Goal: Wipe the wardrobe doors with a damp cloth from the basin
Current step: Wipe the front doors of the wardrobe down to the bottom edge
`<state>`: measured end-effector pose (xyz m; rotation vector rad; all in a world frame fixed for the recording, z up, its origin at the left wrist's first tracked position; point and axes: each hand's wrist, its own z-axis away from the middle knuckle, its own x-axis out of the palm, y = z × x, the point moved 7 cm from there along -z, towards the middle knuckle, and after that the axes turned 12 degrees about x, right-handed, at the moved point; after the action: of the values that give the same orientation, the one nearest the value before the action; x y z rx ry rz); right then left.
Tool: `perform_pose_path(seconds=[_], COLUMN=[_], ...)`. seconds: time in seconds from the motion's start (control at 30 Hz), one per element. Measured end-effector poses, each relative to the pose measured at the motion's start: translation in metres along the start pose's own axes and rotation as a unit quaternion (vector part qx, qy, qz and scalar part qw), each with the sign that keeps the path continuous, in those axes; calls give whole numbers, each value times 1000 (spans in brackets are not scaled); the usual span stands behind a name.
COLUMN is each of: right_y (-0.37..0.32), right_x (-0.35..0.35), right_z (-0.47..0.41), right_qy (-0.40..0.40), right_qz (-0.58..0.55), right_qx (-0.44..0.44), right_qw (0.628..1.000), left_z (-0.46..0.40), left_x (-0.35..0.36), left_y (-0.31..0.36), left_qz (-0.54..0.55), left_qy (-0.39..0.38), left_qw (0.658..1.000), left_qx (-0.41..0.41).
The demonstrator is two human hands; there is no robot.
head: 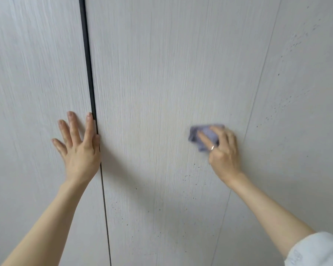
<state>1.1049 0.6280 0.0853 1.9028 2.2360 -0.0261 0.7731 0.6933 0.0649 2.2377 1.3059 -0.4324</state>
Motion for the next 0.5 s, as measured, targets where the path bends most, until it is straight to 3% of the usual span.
perform_pose_path(seconds=[0.1, 0.17, 0.33, 0.5], right_y=[-9, 2, 62, 63], right_x=[0, -4, -26, -17], right_z=[45, 25, -75, -16], right_qy=[-99, -124, -2, 11], right_qz=[6, -2, -31, -42], right_qx=[-132, -143, 125, 160], right_qw=[986, 982, 992, 986], left_z=[2, 1, 1, 2], left_x=[1, 2, 3, 2], left_y=[0, 0, -1, 1], left_qz=[0, 0, 5, 11], left_qy=[-2, 1, 4, 3], left_qw=[1000, 1000, 1000, 1000], left_qx=[-6, -11, -20, -22])
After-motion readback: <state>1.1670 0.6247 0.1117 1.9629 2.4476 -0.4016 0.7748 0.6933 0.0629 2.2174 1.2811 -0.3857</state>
